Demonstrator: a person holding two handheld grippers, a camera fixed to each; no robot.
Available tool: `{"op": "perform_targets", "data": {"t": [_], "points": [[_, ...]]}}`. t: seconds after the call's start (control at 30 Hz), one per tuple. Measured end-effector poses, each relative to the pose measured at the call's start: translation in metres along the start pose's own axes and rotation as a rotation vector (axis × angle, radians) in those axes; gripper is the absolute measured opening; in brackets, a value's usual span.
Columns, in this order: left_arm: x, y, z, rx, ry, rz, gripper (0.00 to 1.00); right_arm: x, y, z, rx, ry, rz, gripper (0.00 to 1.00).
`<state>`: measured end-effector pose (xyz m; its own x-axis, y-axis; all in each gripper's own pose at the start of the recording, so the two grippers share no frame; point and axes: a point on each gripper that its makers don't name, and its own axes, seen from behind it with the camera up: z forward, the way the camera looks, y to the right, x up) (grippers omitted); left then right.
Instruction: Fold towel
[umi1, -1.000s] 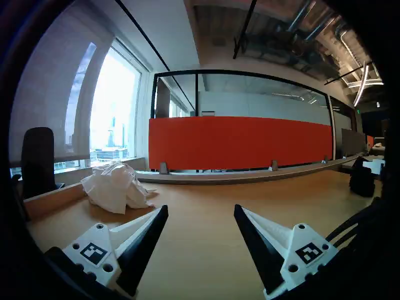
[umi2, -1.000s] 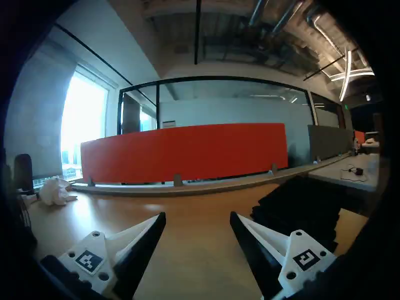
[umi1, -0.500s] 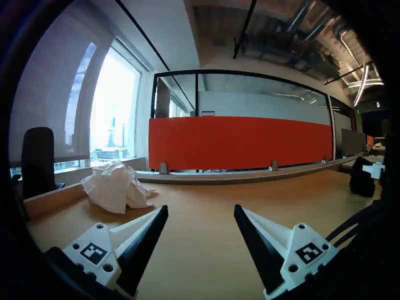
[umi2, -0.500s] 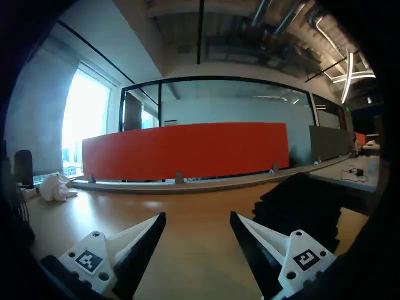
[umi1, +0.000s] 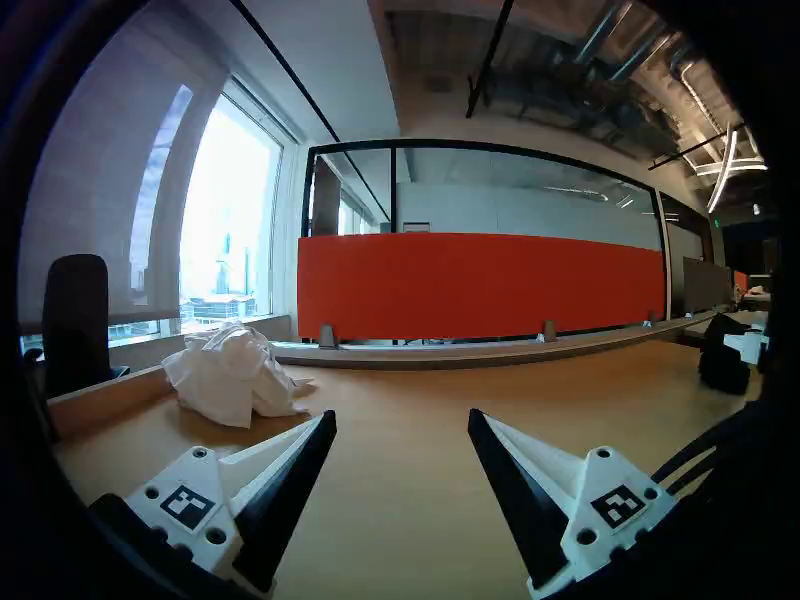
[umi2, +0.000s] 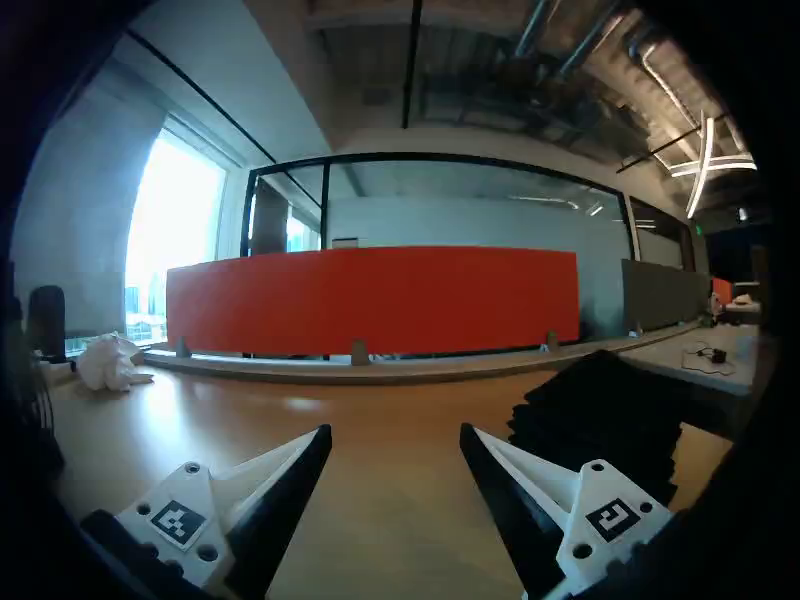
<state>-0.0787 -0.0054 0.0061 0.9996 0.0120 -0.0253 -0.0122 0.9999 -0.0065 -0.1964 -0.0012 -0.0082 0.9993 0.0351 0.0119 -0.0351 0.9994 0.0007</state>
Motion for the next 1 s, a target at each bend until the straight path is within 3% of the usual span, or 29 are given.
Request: {"op": "perform_targets", "data": {"t": [1.0], "points": [[-0.0005, 0.0000, 0.0000, 0.000, 0.000, 0.000, 0.98, -0.0013, -0.0031, 0.0010, 0.006, -0.001, -0.014, 0.99]]}}
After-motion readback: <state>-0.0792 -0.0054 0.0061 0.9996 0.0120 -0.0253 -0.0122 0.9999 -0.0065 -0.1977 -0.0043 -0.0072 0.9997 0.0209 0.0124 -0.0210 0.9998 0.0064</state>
